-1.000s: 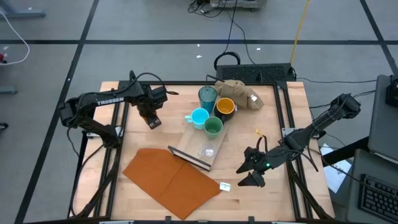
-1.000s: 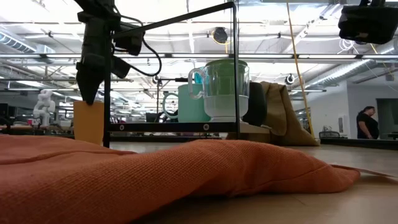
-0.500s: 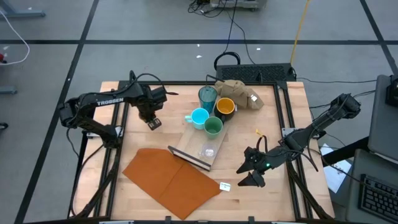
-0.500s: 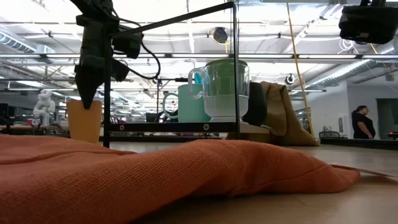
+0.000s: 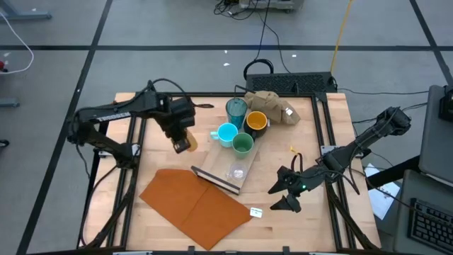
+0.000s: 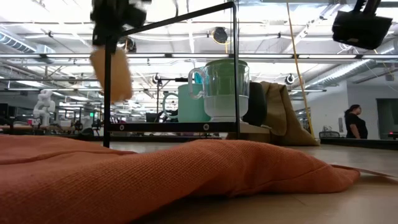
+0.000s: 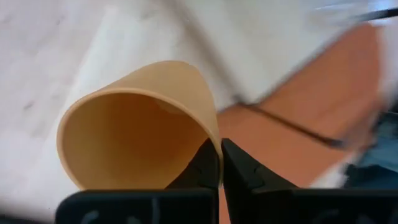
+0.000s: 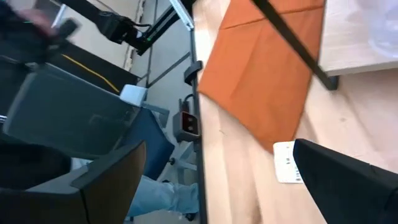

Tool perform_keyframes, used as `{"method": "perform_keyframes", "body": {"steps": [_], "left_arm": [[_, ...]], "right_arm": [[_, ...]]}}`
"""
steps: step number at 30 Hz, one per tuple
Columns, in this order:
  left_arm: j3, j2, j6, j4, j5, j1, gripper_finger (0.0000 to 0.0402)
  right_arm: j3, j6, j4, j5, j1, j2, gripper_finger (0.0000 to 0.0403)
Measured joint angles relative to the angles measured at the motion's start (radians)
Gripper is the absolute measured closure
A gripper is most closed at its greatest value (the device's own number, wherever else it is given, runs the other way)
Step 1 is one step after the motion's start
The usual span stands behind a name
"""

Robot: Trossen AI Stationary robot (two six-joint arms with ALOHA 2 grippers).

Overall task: Stack small to large cups/mugs on shelf
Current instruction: Put the orange cup on the shelf

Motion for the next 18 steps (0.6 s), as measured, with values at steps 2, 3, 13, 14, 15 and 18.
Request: {"method": "perform_keyframes", "body": {"steps": [2, 3, 13, 14, 15, 18], "left_arm": [[0.069, 0.0, -0.045, -0.004, 0.007, -0.059, 0.0399], [0.094, 0.0, -0.074, -0.002, 0.004, -0.087, 0.0399], [0.153, 0.024, -0.317, 0.103, -0.164, -0.313, 0.04], [0.153, 0.036, -0.326, 0.117, -0.164, -0.327, 0.04], [0.153, 0.053, -0.333, 0.122, -0.164, -0.34, 0.04], [0.153, 0.111, -0.351, 0.13, -0.165, -0.379, 0.04]], "right_arm": [[0.0, -0.019, -0.014, 0.001, -0.011, 0.0, 0.0003], [0.0, -0.029, -0.024, 0.001, -0.017, 0.0, 0.0003], [0.0, -0.082, -0.045, -0.004, -0.044, 0.0, 0.0003], [0.0, -0.082, -0.037, -0.009, -0.044, 0.0, 0.0003], [0.0, -0.082, -0.031, -0.01, -0.042, 0.0, 0.0003], [0.0, -0.082, -0.025, -0.011, -0.034, 0.0, 0.0003]]}}
